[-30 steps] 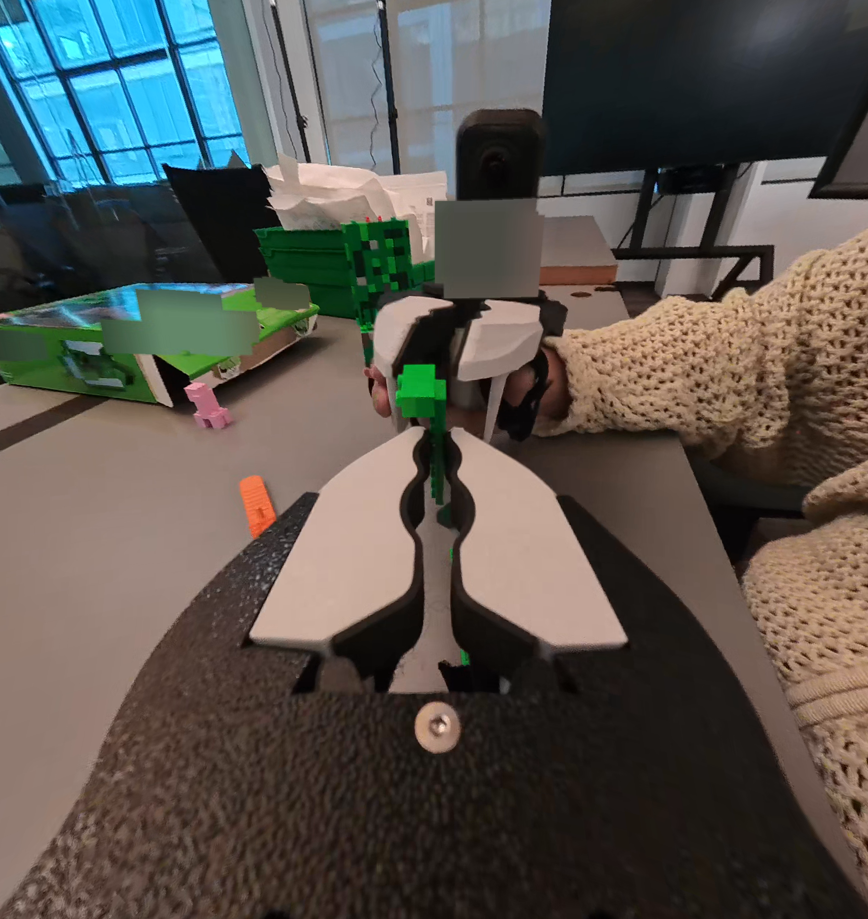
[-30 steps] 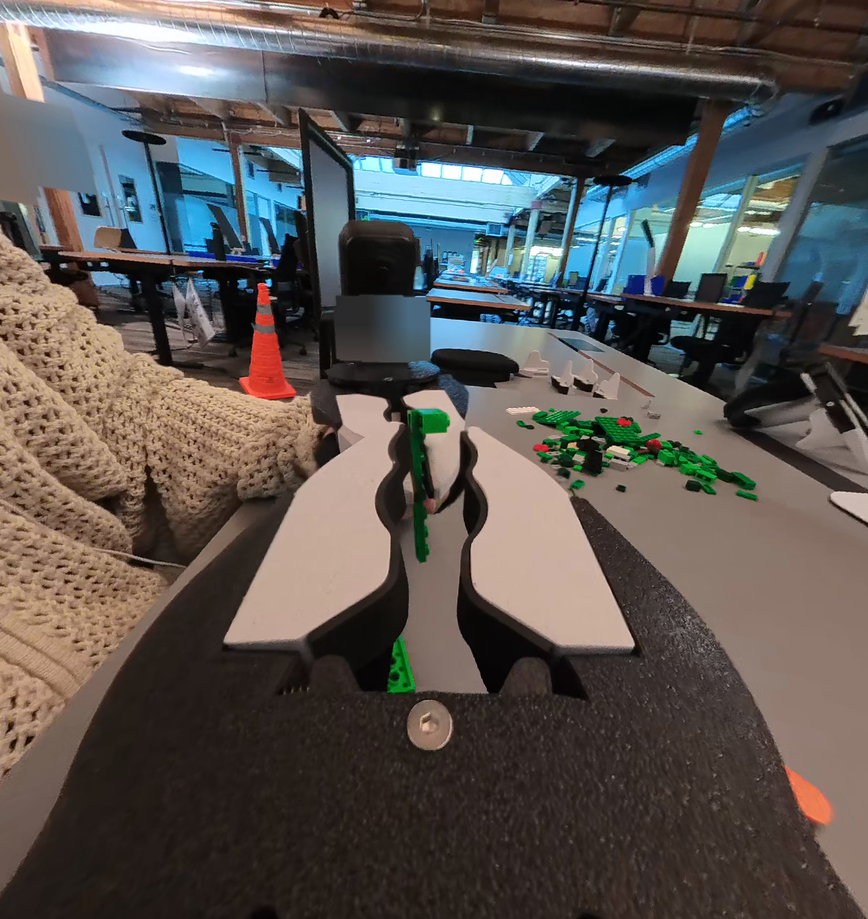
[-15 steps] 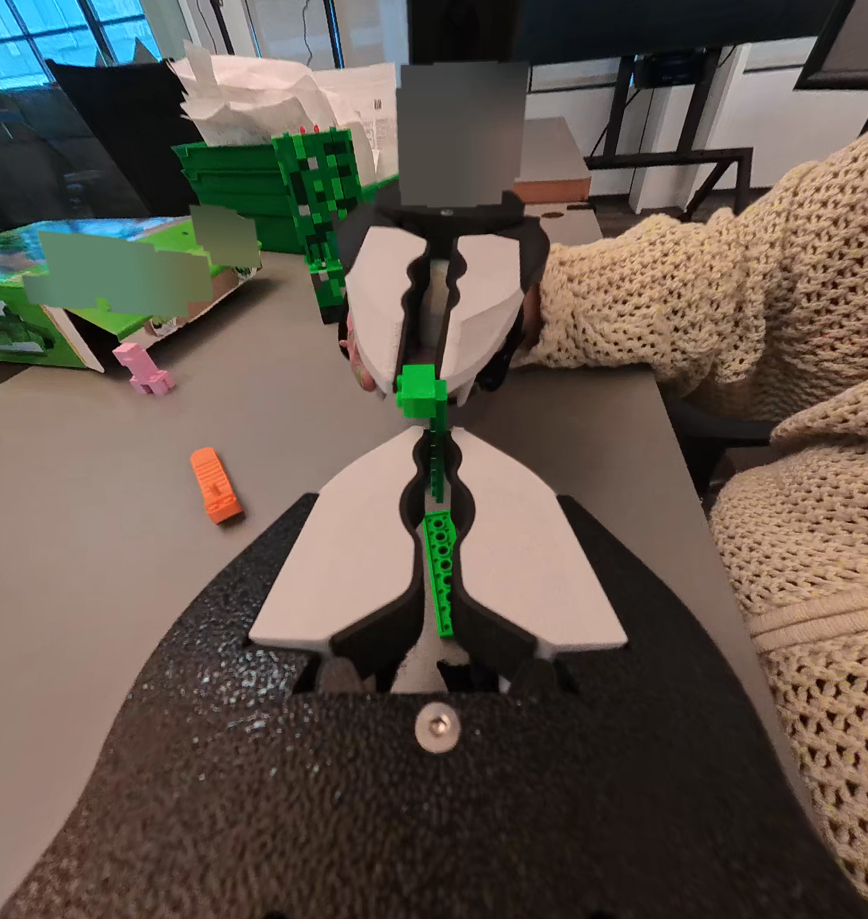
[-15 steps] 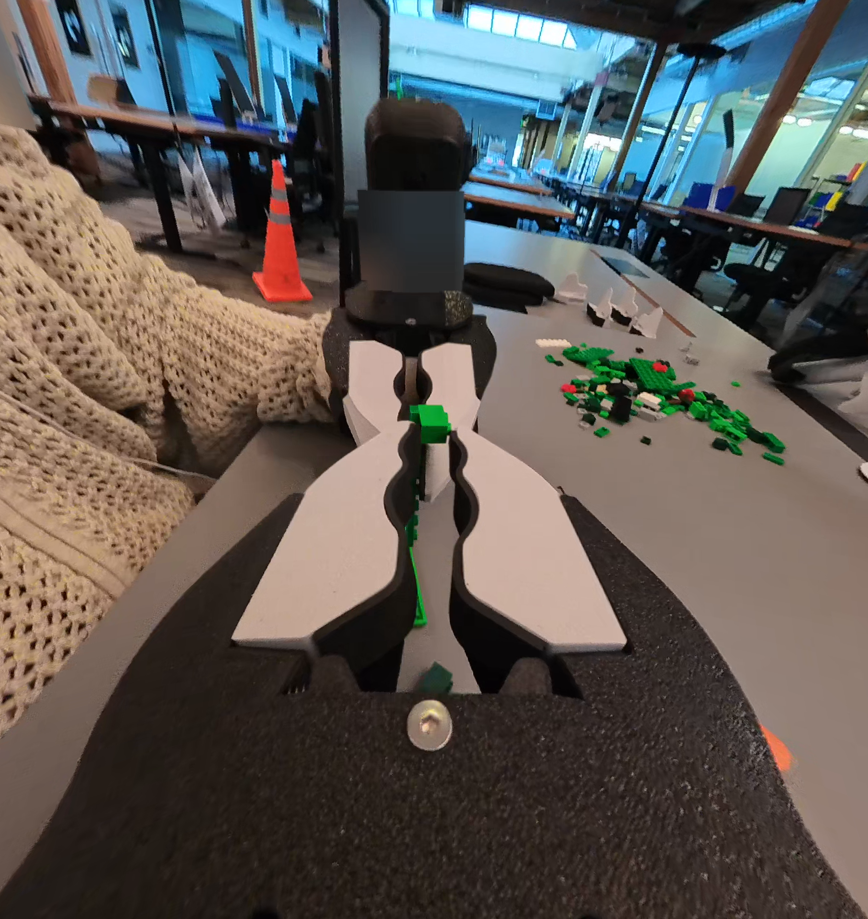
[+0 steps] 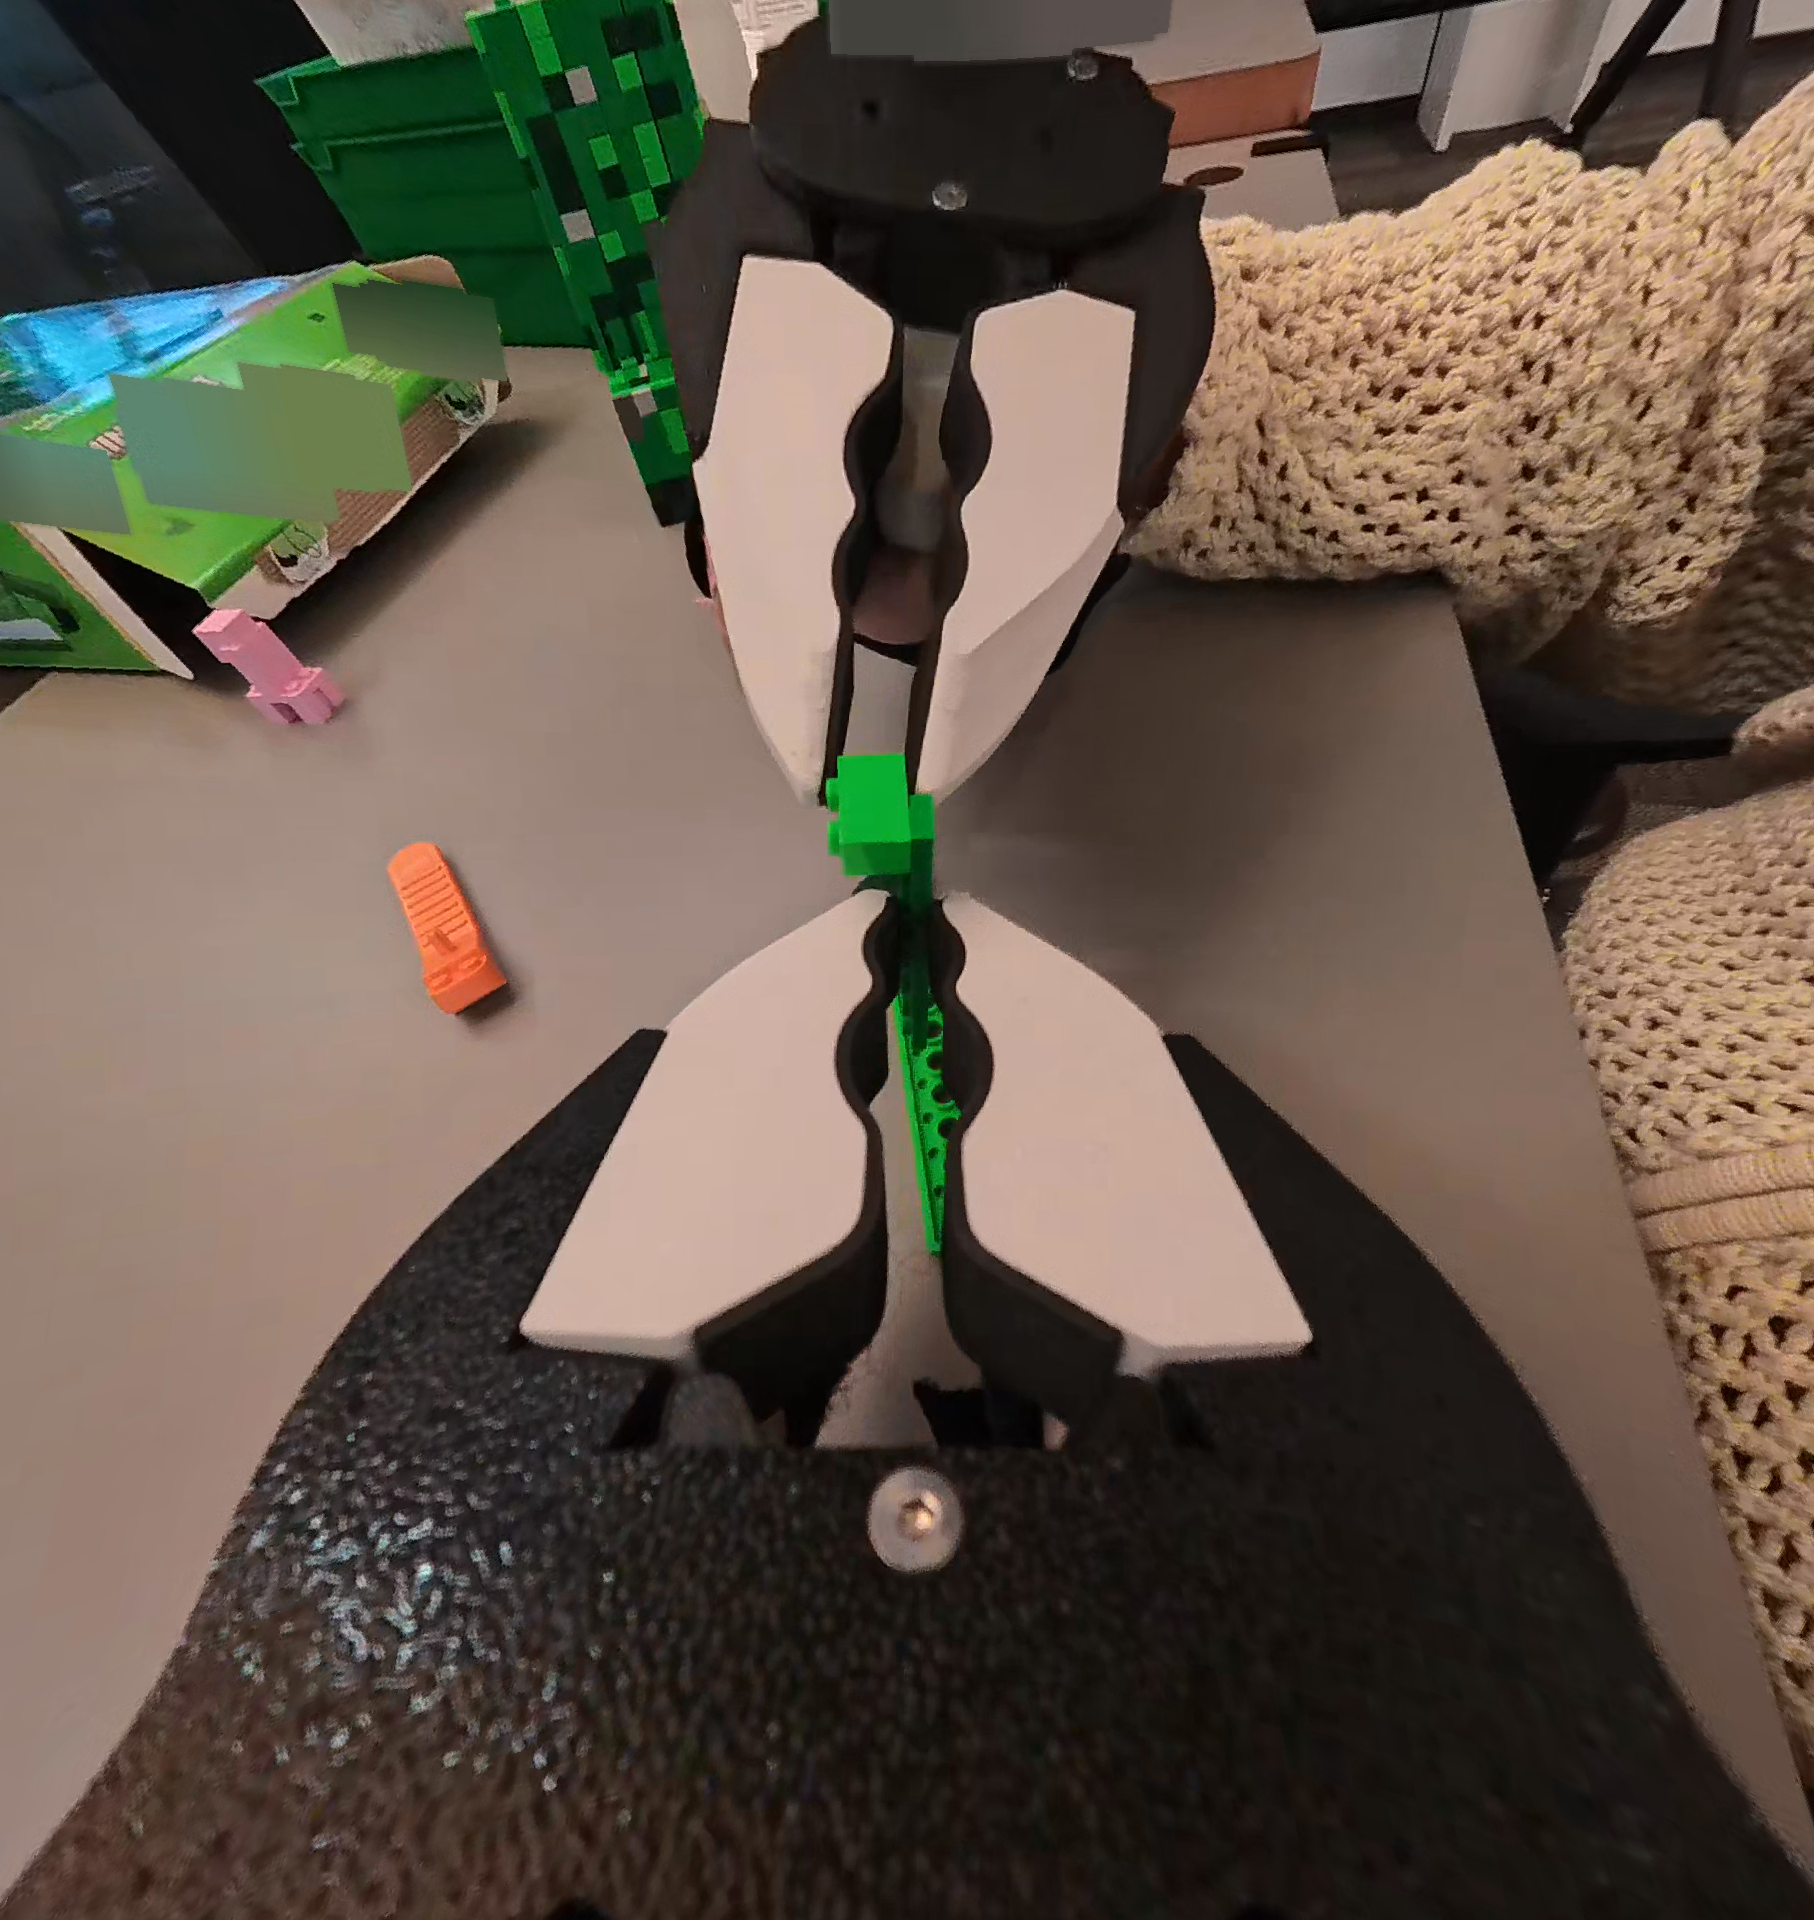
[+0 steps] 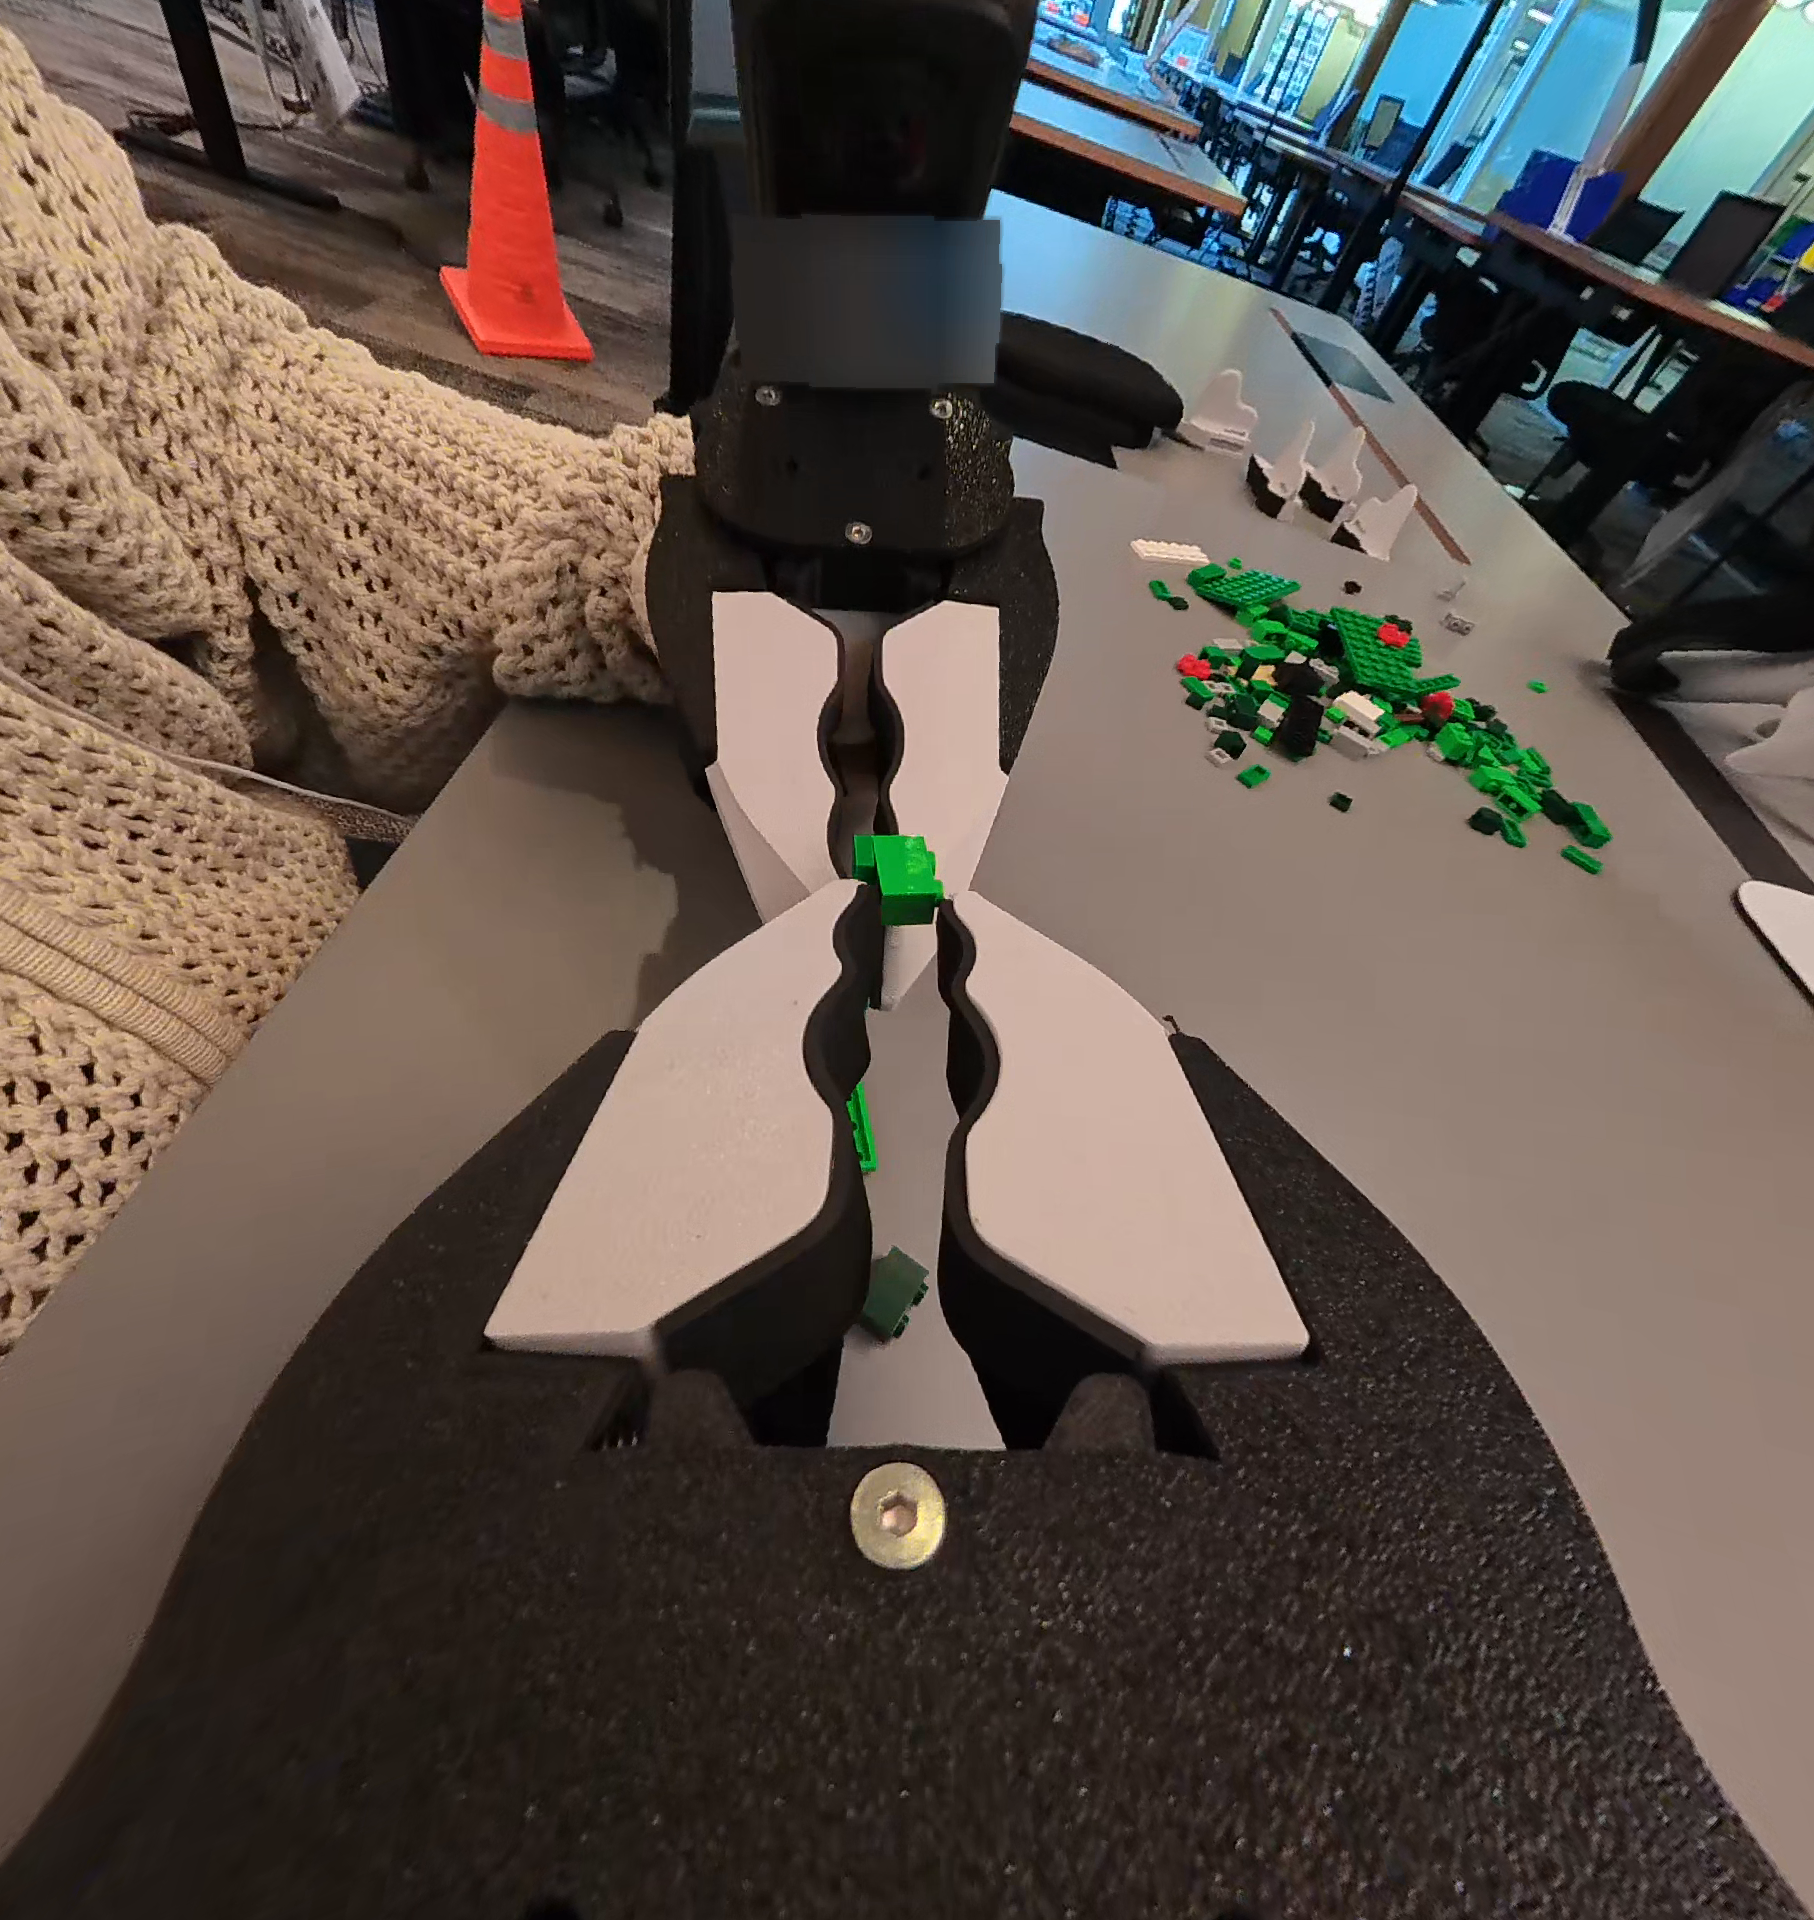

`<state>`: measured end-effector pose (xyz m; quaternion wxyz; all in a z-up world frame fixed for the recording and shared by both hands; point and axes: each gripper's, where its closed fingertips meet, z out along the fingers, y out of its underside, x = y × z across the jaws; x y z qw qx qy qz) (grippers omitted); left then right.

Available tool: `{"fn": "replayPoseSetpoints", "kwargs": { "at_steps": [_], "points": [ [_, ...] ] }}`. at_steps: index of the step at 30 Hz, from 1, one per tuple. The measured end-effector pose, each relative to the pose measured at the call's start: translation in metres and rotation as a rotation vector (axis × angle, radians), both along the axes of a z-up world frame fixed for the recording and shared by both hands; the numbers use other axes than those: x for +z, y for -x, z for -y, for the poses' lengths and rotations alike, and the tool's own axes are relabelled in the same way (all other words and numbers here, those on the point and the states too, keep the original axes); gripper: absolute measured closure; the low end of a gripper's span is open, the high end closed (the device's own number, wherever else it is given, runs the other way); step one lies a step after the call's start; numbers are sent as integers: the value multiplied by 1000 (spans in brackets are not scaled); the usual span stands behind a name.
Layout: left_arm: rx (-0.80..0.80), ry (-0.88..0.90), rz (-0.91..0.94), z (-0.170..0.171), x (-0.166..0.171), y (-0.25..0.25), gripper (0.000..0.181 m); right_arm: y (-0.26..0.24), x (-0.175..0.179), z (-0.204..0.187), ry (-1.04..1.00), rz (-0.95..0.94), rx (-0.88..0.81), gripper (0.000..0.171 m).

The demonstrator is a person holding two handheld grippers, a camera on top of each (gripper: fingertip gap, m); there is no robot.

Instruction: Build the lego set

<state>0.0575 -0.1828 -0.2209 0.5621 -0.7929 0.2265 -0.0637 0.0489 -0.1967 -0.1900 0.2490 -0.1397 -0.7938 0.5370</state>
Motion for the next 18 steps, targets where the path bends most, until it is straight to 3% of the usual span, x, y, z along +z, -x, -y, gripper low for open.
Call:
{"fn": "replayPoseSetpoints", "kwargs": {
  "at_steps": [8, 10, 18],
  "points": [
    [57, -80, 87, 0, 15, 12, 177, 9, 9, -8, 13, -87, -79, 160],
    [89, -131, 135, 1, 24, 20, 177, 13, 4, -22, -30, -59, -136, 151],
    [161, -244, 342, 3, 46, 41, 177, -1, -46, -50, -193, 310, -151, 151]
  ]
}}
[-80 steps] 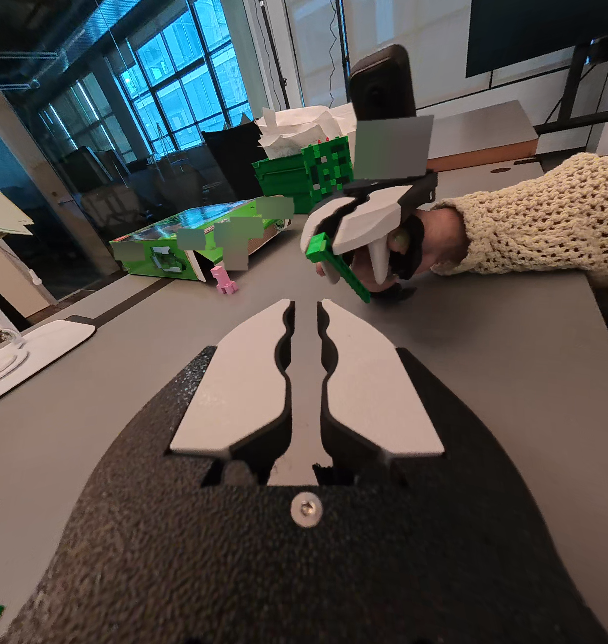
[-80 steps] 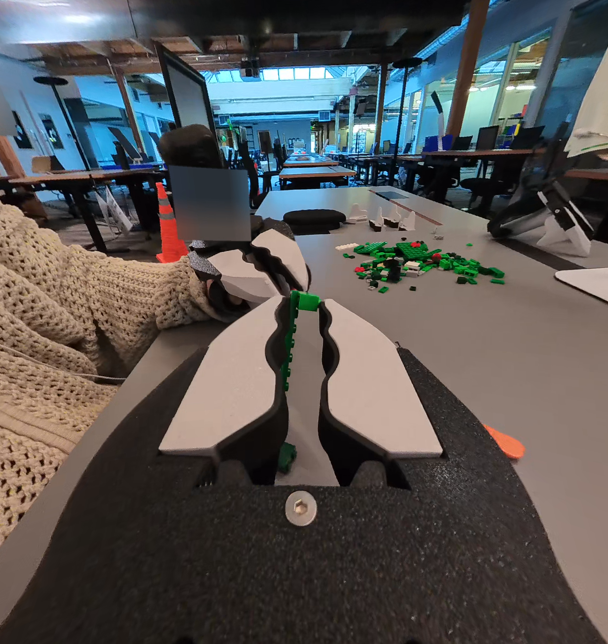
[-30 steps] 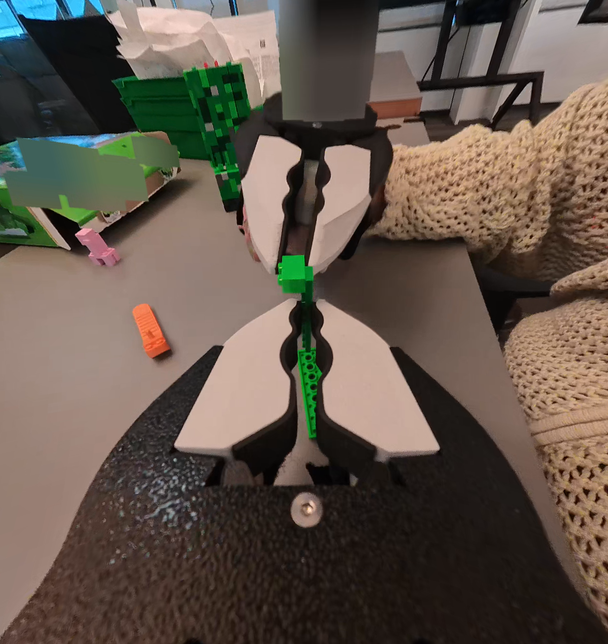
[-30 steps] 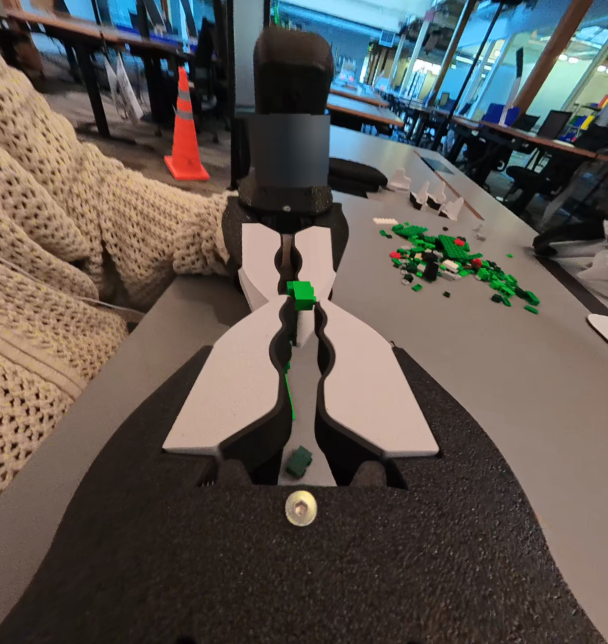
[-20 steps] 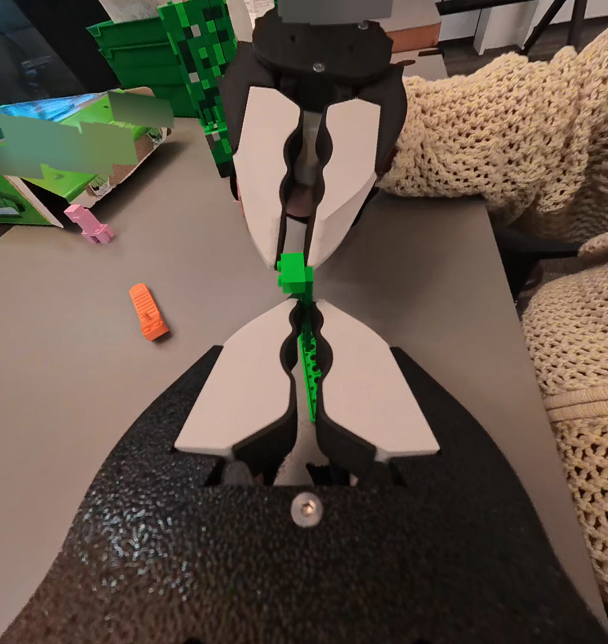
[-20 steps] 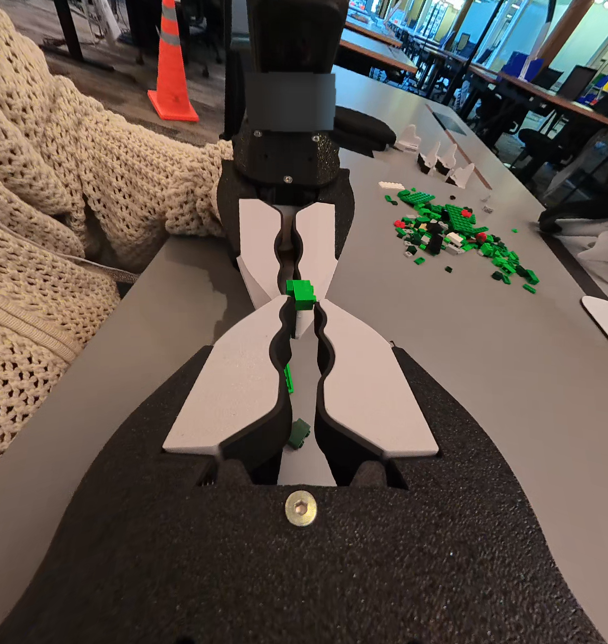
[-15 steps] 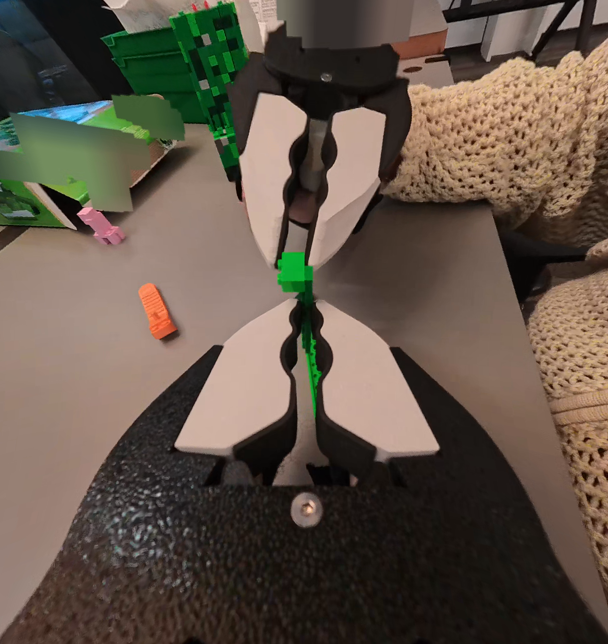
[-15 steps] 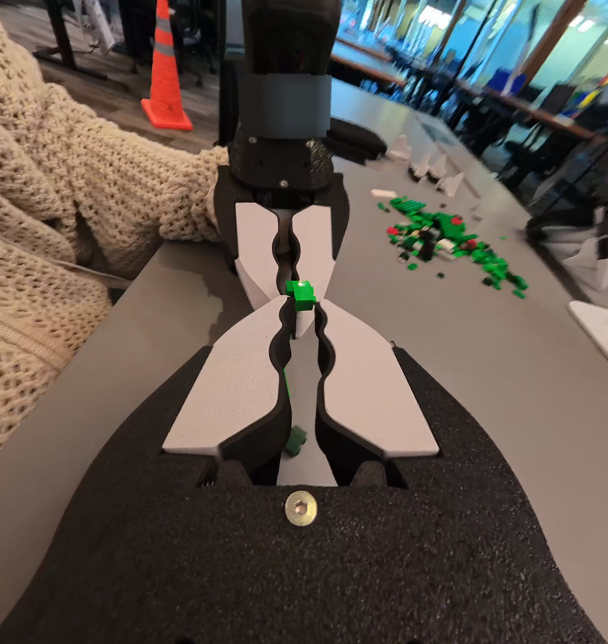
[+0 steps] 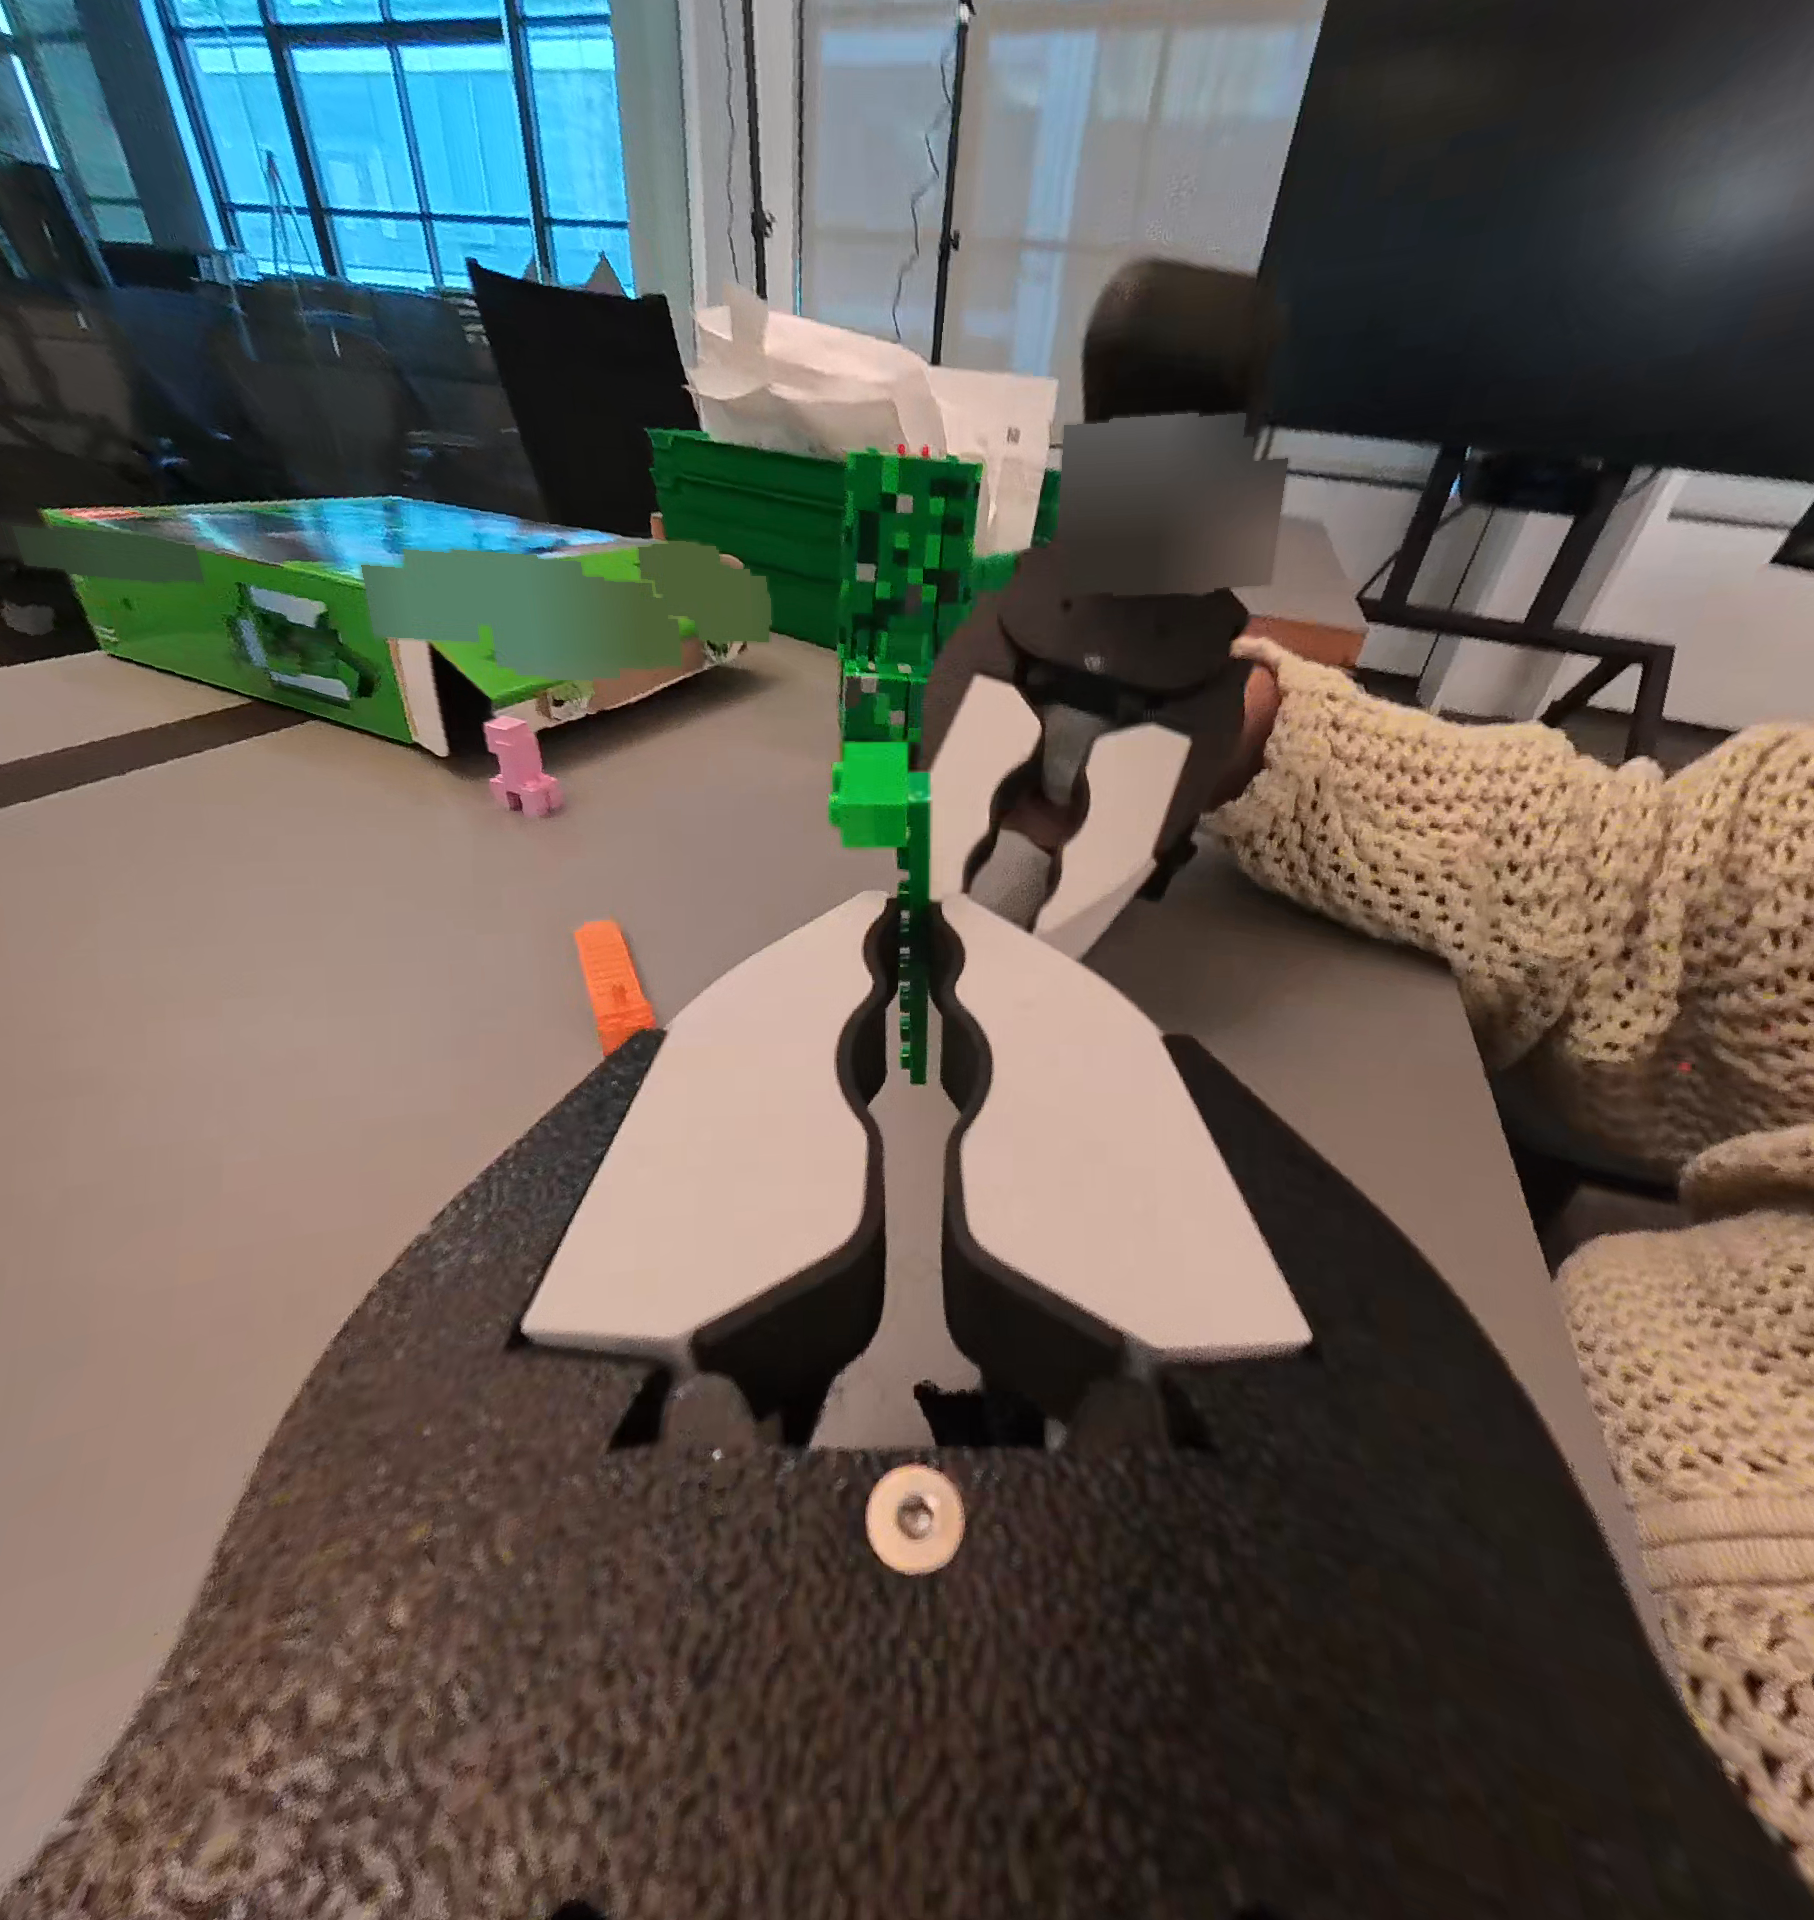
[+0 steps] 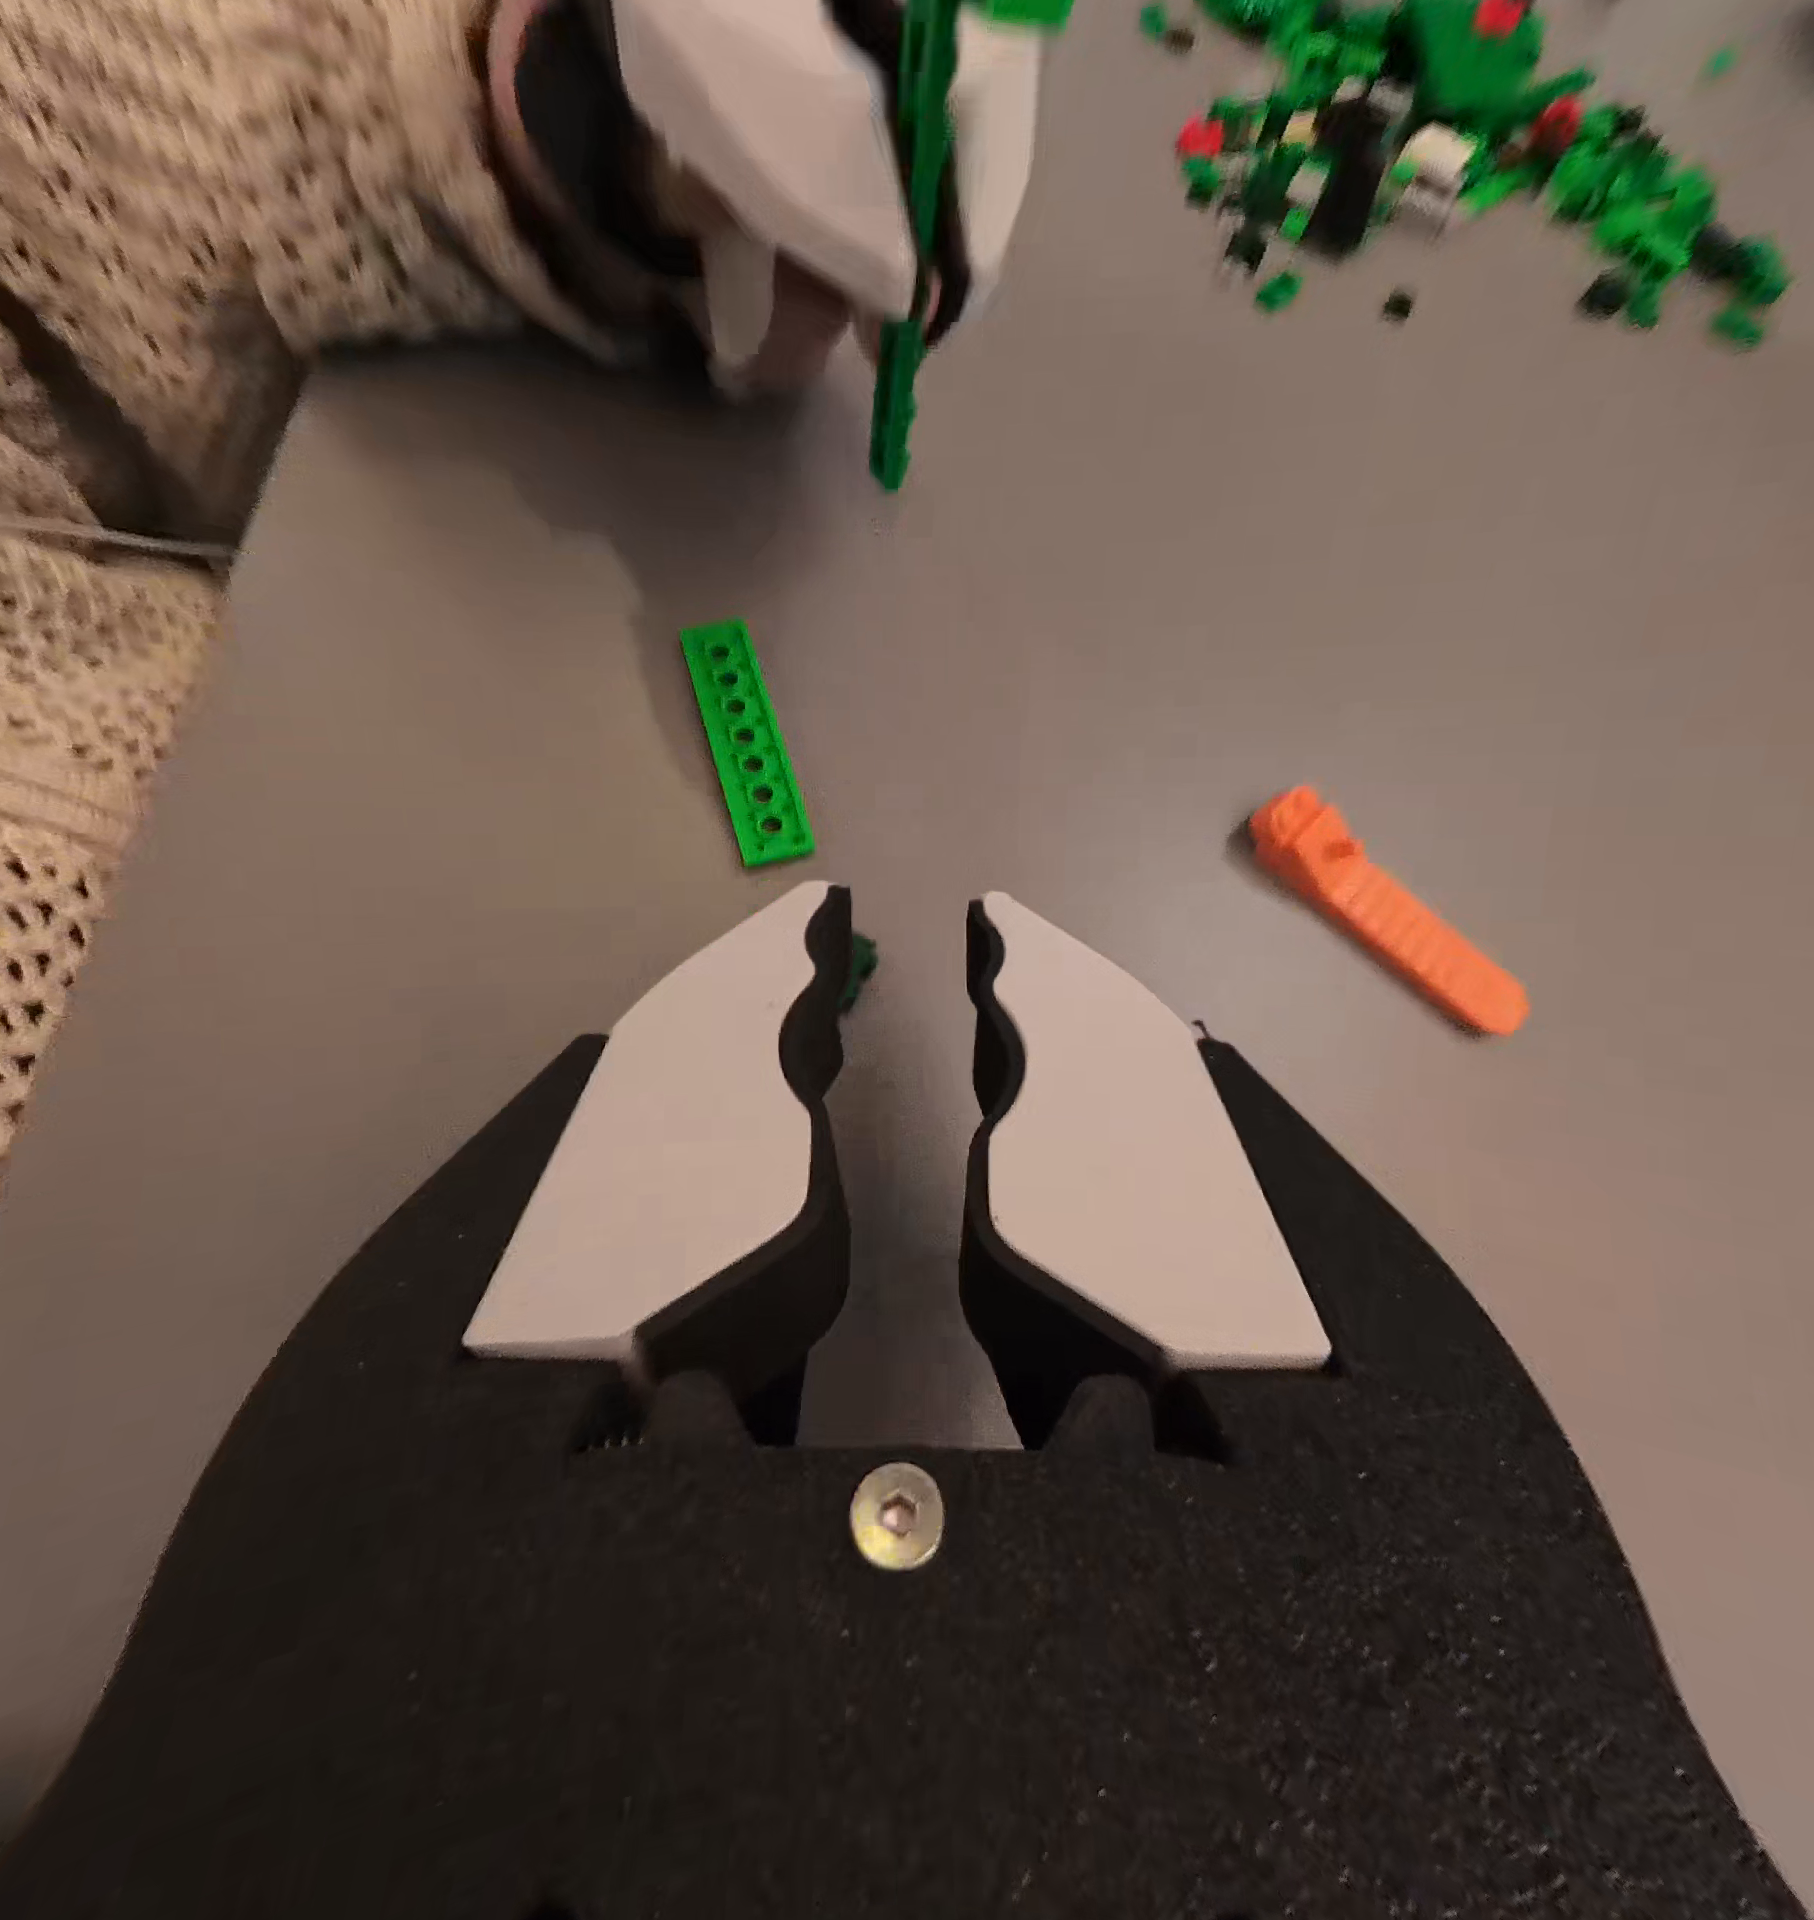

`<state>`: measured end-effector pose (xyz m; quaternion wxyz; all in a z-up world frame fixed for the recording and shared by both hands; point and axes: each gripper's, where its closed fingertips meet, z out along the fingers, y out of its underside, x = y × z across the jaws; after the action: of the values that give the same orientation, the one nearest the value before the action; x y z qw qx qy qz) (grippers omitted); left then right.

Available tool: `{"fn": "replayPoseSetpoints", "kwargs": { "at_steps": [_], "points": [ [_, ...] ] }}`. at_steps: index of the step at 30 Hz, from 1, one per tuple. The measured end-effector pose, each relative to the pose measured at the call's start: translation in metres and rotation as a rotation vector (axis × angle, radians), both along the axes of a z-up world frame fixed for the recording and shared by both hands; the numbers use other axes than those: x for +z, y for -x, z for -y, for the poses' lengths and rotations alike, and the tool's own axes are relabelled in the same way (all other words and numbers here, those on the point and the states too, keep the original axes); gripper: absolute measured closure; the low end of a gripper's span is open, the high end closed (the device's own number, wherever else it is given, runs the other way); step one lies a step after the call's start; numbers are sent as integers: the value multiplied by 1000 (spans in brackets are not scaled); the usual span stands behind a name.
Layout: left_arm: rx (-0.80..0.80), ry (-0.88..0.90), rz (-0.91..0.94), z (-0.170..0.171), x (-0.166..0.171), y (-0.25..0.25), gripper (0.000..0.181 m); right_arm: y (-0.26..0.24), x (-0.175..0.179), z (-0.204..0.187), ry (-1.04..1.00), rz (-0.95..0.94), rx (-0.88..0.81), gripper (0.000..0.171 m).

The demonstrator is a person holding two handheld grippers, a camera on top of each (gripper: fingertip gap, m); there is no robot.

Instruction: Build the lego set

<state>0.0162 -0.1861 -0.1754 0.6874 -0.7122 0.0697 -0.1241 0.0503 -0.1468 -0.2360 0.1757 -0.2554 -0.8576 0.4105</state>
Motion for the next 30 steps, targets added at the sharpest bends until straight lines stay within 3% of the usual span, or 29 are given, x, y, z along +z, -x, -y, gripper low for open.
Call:
{"fn": "replayPoseSetpoints", "kwargs": {
  "at_steps": [5, 8, 11, 14, 16, 20, 23, 30],
  "points": [
    [50, -46, 62, 1, 7, 11, 177, -3, -9, -4, -106, 13, -4, 148],
    [61, -68, 121, -2, 11, 17, 177, 3, 3, -12, -134, -89, -43, 145],
    [-13, -78, 251, -12, 17, 13, 177, 18, 35, -7, -53, -313, -100, 144],
    [-135, 7, 324, -26, 15, 3, 177, 19, 54, 11, 177, -327, -94, 143],
    [-192, 48, 304, -35, 15, 1, 177, 27, 60, 4, 228, -358, -144, 134],
    [-378, 263, 249, -48, 12, -1, 177, 30, 73, -19, 206, -522, -166, 135],
    [-564, 574, 173, -49, -6, -2, 177, 31, 81, -27, 81, -649, -110, 137],
    [-736, 1026, 120, -63, -32, 7, 177, 56, 48, -44, -385, -596, -16, 133]
  ]
}}
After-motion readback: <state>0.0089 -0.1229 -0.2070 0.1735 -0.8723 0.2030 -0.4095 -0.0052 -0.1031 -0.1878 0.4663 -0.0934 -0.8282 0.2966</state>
